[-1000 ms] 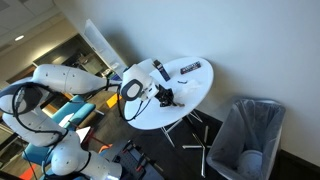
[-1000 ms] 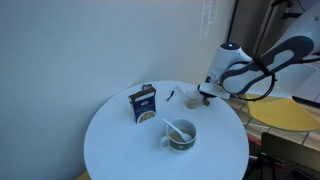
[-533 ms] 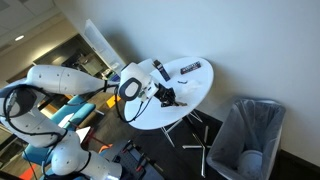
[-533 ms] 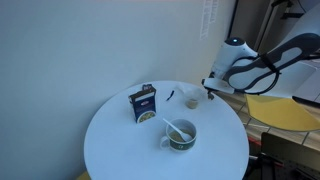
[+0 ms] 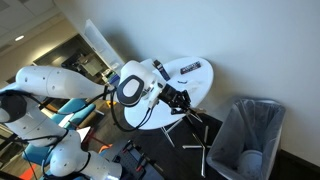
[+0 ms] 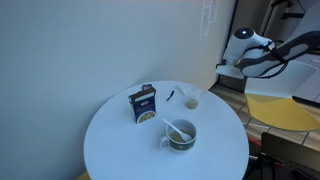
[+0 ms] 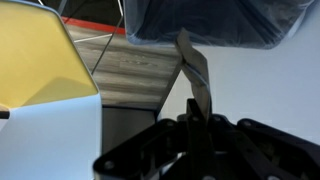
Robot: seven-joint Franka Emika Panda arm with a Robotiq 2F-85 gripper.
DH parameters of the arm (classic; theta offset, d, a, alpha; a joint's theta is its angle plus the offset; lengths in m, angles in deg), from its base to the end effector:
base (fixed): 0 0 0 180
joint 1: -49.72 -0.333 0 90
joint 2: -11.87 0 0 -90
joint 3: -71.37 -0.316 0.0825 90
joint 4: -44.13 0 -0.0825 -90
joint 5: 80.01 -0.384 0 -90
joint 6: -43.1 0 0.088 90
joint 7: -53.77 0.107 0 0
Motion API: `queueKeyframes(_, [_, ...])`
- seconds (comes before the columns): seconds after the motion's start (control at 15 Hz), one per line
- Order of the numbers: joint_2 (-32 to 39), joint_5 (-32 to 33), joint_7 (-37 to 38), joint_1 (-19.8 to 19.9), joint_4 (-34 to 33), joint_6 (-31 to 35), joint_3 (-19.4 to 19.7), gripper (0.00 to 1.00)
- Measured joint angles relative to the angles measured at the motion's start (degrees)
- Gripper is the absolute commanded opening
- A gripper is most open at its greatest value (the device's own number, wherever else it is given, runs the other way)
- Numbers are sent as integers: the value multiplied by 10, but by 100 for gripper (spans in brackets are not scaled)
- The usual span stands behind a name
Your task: Pick up the brown packet from the table and throw it in the grey bin
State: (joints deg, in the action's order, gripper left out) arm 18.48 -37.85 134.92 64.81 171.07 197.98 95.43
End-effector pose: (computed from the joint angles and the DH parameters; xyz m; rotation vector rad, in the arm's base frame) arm 0.4567 -0.3385 0.3631 2.0322 -1.8391 0.6951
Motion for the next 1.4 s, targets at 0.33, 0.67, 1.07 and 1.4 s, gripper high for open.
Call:
queueKeyframes(0.33, [94,38,68,2,-67,0,13,0])
queueKeyframes(0.67, [152,41,78,-5,-104,0,13,0])
queueKeyframes(1.07, [176,12,71,-2,-121,9,13,0])
queueKeyframes(1.4, [263,-109,-49,30,-190,51,1,0])
